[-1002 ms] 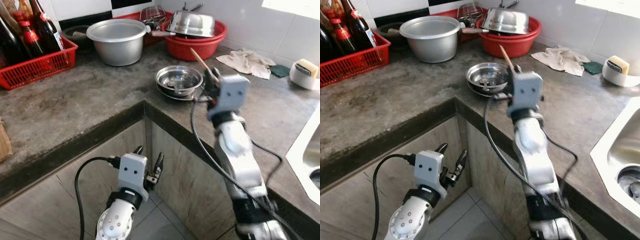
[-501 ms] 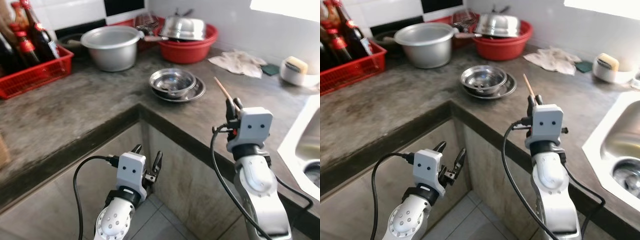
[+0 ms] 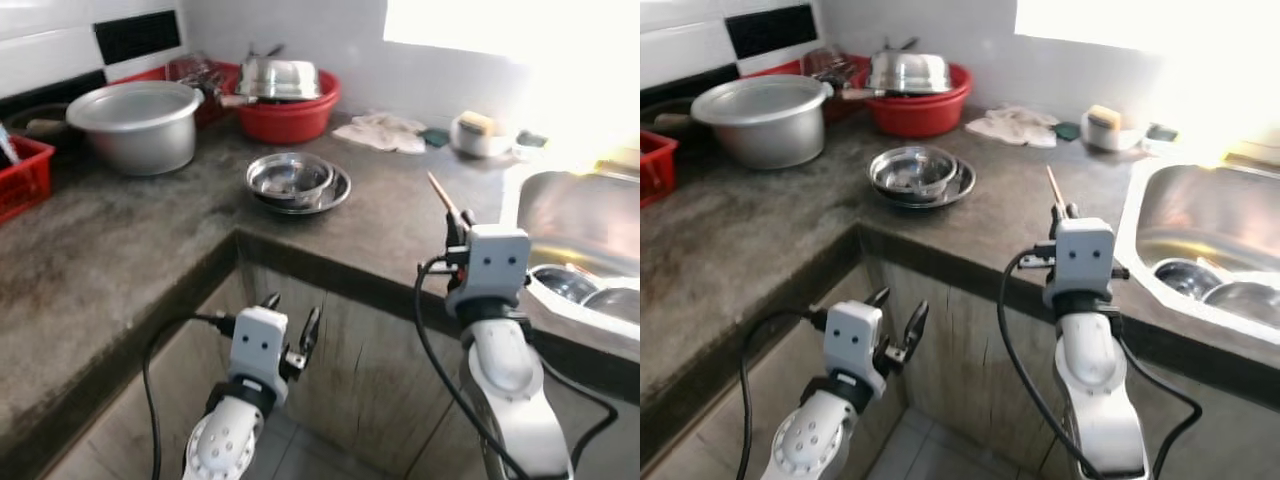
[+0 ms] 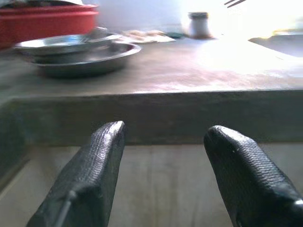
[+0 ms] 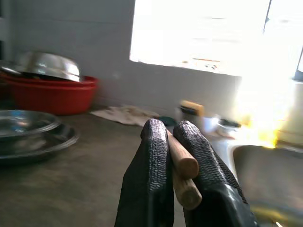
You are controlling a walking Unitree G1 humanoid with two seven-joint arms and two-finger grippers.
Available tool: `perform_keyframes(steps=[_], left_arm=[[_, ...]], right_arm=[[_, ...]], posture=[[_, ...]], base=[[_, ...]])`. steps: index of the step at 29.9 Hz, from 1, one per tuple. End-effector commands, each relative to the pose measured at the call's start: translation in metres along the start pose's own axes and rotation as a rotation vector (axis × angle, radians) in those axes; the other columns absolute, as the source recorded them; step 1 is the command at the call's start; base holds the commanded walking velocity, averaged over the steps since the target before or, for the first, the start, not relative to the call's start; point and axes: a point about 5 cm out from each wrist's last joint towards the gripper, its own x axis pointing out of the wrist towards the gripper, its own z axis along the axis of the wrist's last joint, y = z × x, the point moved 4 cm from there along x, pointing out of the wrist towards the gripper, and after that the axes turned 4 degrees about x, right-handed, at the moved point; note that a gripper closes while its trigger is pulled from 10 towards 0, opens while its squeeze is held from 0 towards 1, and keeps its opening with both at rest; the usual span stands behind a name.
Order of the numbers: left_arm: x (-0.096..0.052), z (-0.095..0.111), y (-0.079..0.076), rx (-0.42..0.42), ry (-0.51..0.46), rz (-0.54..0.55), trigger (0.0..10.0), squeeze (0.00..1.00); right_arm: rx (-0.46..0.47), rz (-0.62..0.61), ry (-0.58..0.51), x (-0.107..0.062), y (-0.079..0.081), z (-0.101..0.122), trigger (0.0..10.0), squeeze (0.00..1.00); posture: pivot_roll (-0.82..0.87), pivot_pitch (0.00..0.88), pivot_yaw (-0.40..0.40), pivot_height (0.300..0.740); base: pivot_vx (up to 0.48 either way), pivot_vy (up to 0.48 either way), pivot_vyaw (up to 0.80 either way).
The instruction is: Kitchen organization
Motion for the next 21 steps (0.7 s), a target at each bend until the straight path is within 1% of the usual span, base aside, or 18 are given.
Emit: perform_keyframes(steps=[1, 7, 9, 12, 13, 15, 17, 18, 19, 20, 21], left_arm=[[0.002, 0.003, -0.006, 0.024, -0.016, -0.028, 10.0, 0.00], [0.003, 0.002, -0.008, 0.017, -0.010, -0.039, 10.0, 0.00], [0.003, 0.002, -0.007, 0.008, -0.005, -0.027, 10.0, 0.00], [0.004, 0.002, -0.004, -0.005, 0.000, -0.009, 10.0, 0.00], [0.004, 0.002, -0.004, 0.015, -0.001, -0.011, 10.0, 0.00], [0.004, 0.002, -0.005, 0.017, -0.004, -0.023, 10.0, 0.00], [0.003, 0.004, -0.005, 0.023, -0.011, -0.021, 10.0, 0.00], [0.003, 0.004, -0.006, 0.020, -0.013, -0.024, 10.0, 0.00], [0.003, 0.004, -0.007, 0.021, -0.013, -0.028, 10.0, 0.00], [0.003, 0.004, -0.007, 0.021, -0.013, -0.028, 10.0, 0.00], [0.003, 0.004, -0.007, 0.021, -0.012, -0.028, 10.0, 0.00]], right_arm=[[-0.015, -0.025, 0.006, 0.000, -0.007, 0.001, 0.0, 0.00], [-0.018, -0.024, 0.003, 0.001, -0.005, 0.003, 0.0, 0.00], [-0.018, -0.024, 0.001, 0.002, -0.005, 0.003, 0.0, 0.00], [-0.020, -0.023, -0.004, 0.004, -0.005, 0.005, 0.0, 0.00], [-0.023, -0.024, -0.007, 0.005, -0.005, 0.005, 0.0, 0.00], [-0.024, -0.023, -0.010, 0.006, -0.005, 0.006, 0.0, 0.00], [-0.032, -0.021, -0.014, 0.008, -0.004, 0.007, 0.0, 0.00], [-0.032, -0.019, -0.014, 0.008, -0.004, 0.007, 0.7, 0.00], [-0.036, -0.016, -0.015, 0.011, -0.004, 0.008, 7.9, 0.00], [-0.036, -0.016, -0.015, 0.011, -0.004, 0.008, 7.9, 0.00], [-0.041, -0.017, -0.016, 0.012, -0.005, 0.008, 10.0, 0.00]], posture=[[0.03, 0.072, -0.008, 0.740], [0.03, 0.074, -0.003, 0.740], [0.03, 0.074, -0.004, 0.740], [0.04, 0.076, -0.008, 0.740], [0.04, 0.076, -0.007, 0.740], [0.04, 0.076, -0.007, 0.740], [0.04, 0.076, -0.008, 0.740], [0.04, 0.076, -0.008, 0.740], [0.04, 0.076, -0.008, 0.740], [0.04, 0.076, -0.008, 0.740], [0.04, 0.071, -0.014, 0.740]], base=[[0.281, -0.386, -0.80], [0.257, -0.402, -0.80], [0.135, -0.371, 0.00], [0.000, 0.000, 0.00], [0.000, 0.000, 0.00], [0.000, 0.000, 0.00], [0.000, -0.255, 0.00], [0.292, -0.375, 0.00], [0.274, -0.390, 0.00], [0.274, -0.390, 0.00], [0.274, -0.390, 0.00]])
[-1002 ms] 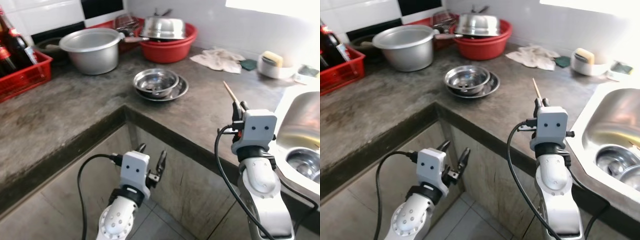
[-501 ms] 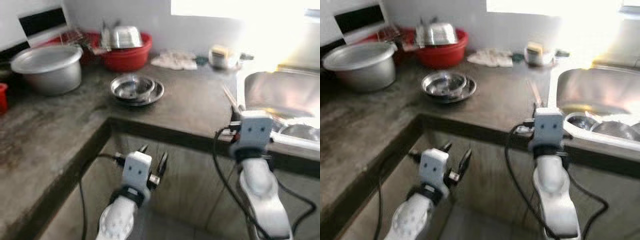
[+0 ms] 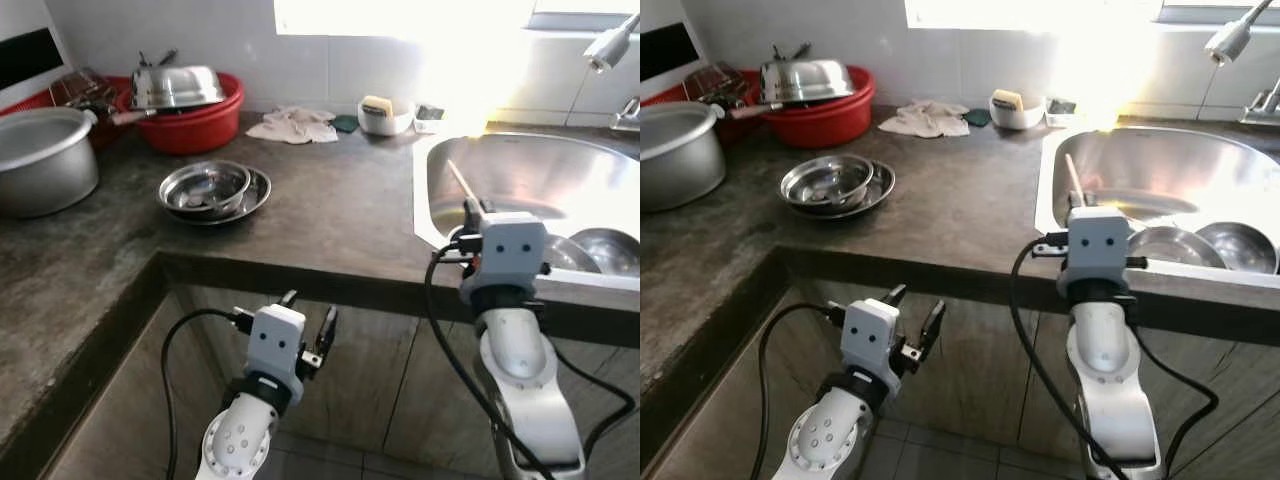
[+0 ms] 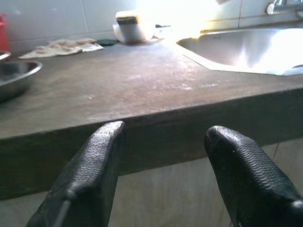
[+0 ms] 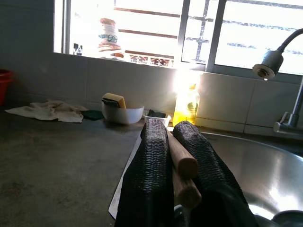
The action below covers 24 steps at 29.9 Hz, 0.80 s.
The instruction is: Kitchen organization
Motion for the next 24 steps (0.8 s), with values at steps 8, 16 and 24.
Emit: perform_keyframes(steps=[8, 16, 24], left_arm=[[-0.001, 0.000, 0.001, 0.014, 0.001, -0.001, 10.0, 0.00], [-0.001, -0.001, 0.002, 0.016, 0.001, 0.003, 10.0, 0.00], [0.000, -0.003, 0.007, -0.007, 0.016, 0.029, 10.0, 0.00]], right_arm=[[0.003, 0.007, 0.012, 0.009, -0.002, 0.001, 10.0, 0.00], [0.001, 0.057, 0.020, 0.018, 0.005, 0.004, 10.0, 0.00], [-0.031, 0.138, 0.114, 0.043, 0.003, 0.002, 10.0, 0.00]], posture=[[0.04, 0.060, -0.014, 0.740], [0.04, 0.053, -0.013, 0.740], [0.04, 0.050, -0.019, 0.740]], base=[[0.283, -0.385, -0.20], [0.329, -0.343, -0.30], [0.141, -0.111, 0.00]])
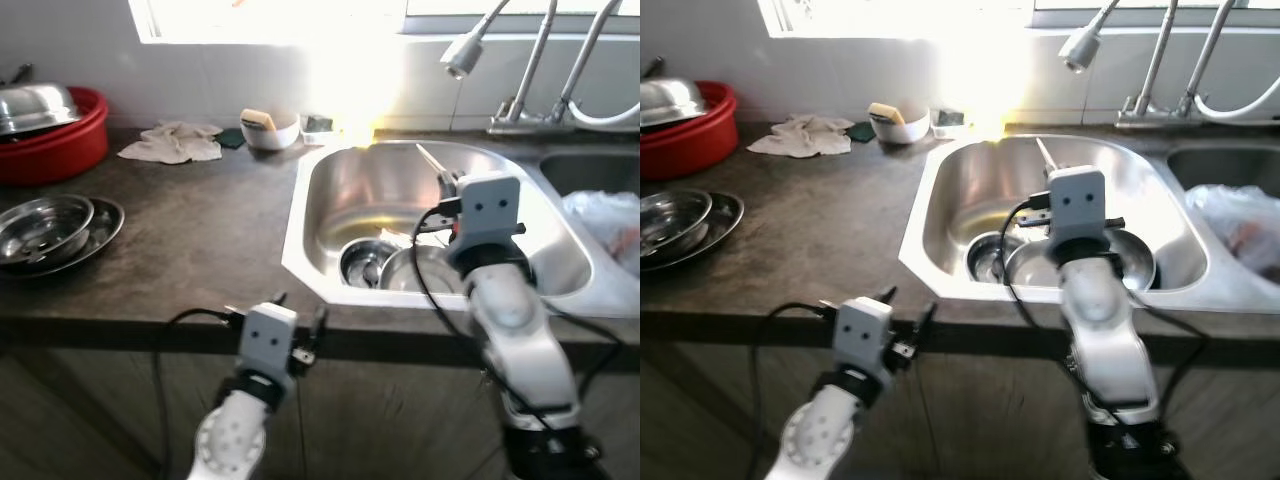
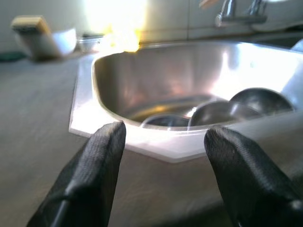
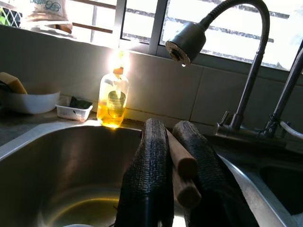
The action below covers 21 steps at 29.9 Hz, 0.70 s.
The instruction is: Kitchen organization
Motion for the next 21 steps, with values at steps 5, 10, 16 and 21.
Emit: perform_keyframes(steps=[5, 10, 16, 21], left_arm=[[-0.002, -0.004, 0.008, 0.015, 0.018, 0.025, 10.0, 0.00], [-0.002, -0.004, 0.007, 0.010, 0.023, 0.023, 10.0, 0.00], [-0.003, -0.002, 0.003, 0.000, 0.023, 0.005, 10.0, 0.00], [-0.005, 0.000, 0.000, -0.010, 0.020, -0.017, 10.0, 0.00]], right_arm=[[-0.031, 0.091, 0.126, 0.018, -0.001, -0.010, 10.0, 0.00], [-0.129, 0.133, 0.241, 0.034, -0.010, -0.021, 10.0, 0.00], [-0.213, 0.152, 0.337, 0.045, -0.022, -0.033, 10.0, 0.00], [-0.255, 0.169, 0.441, 0.051, -0.033, -0.050, 10.0, 0.00]], posture=[[0.04, 0.059, -0.019, 0.740], [0.04, 0.077, -0.021, 0.740], [0.05, 0.096, -0.021, 0.740], [0.05, 0.111, -0.022, 0.740]], base=[[0.000, 0.000, 0.00], [0.000, 0.000, 0.00], [0.000, 0.000, 0.00], [0.000, 0.000, 0.00]])
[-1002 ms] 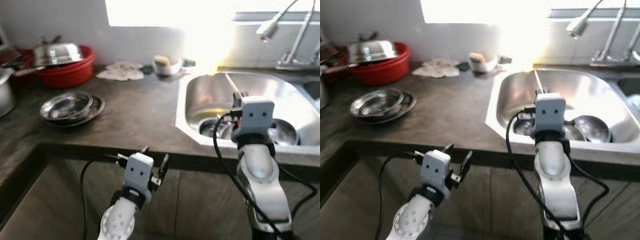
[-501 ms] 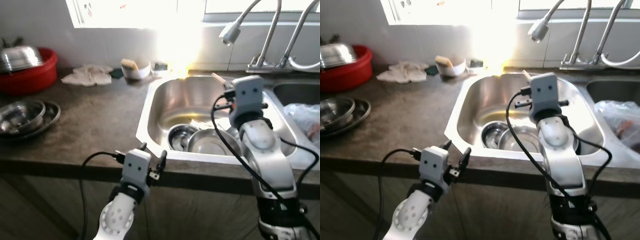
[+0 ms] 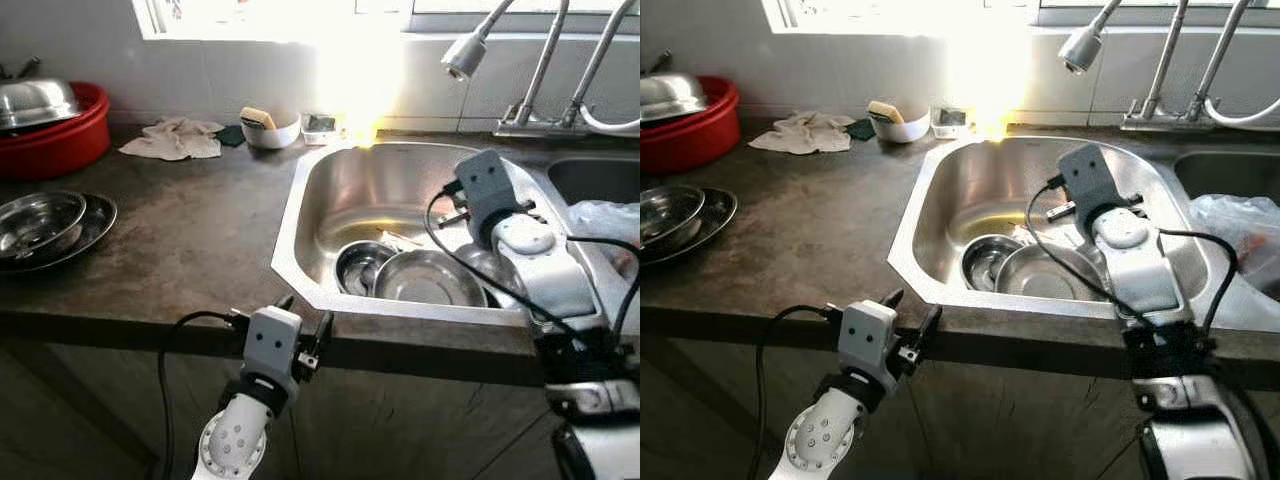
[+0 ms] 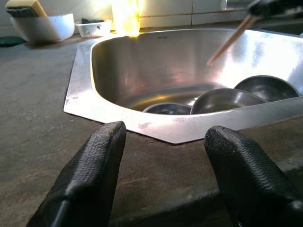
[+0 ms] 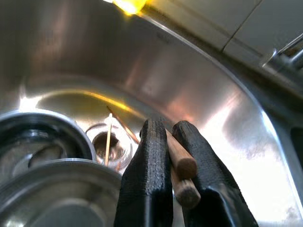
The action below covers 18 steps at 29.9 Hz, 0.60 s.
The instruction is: Kitchen organization
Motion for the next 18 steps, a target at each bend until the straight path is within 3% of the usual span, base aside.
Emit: perform_keyframes(steps=[1, 9, 13, 14, 18], left_arm=[[-0.003, 0.003, -0.004, -0.006, -0.003, -0.026, 10.0, 0.00], [-0.007, 0.008, -0.007, -0.017, -0.017, -0.047, 10.0, 0.00], [-0.009, 0.010, -0.007, -0.020, -0.020, -0.048, 10.0, 0.00], [-0.010, 0.011, -0.007, -0.019, -0.021, -0.048, 10.0, 0.00], [-0.010, 0.011, -0.007, -0.019, -0.022, -0.047, 10.0, 0.00]], right_arm=[[-0.020, 0.008, 0.024, 0.005, -0.004, 0.001, 10.0, 0.00], [-0.017, 0.034, 0.081, 0.015, 0.000, -0.010, 10.0, 0.00], [-0.020, 0.077, 0.117, 0.020, 0.010, -0.018, 10.0, 0.00], [-0.017, 0.089, 0.127, 0.022, 0.013, -0.021, 10.0, 1.00], [-0.014, 0.097, 0.133, 0.023, 0.014, -0.023, 10.0, 1.00]], posture=[[0.05, 0.126, -0.017, 0.740], [0.07, 0.148, -0.016, 0.740], [0.08, 0.158, -0.018, 0.740], [0.08, 0.159, -0.016, 0.740], [0.07, 0.158, -0.017, 0.740]], base=[[0.000, 0.000, 0.00], [0.000, 0.000, 0.00], [0.000, 0.000, 0.00], [0.000, 0.000, 0.00], [0.000, 0.000, 0.00]])
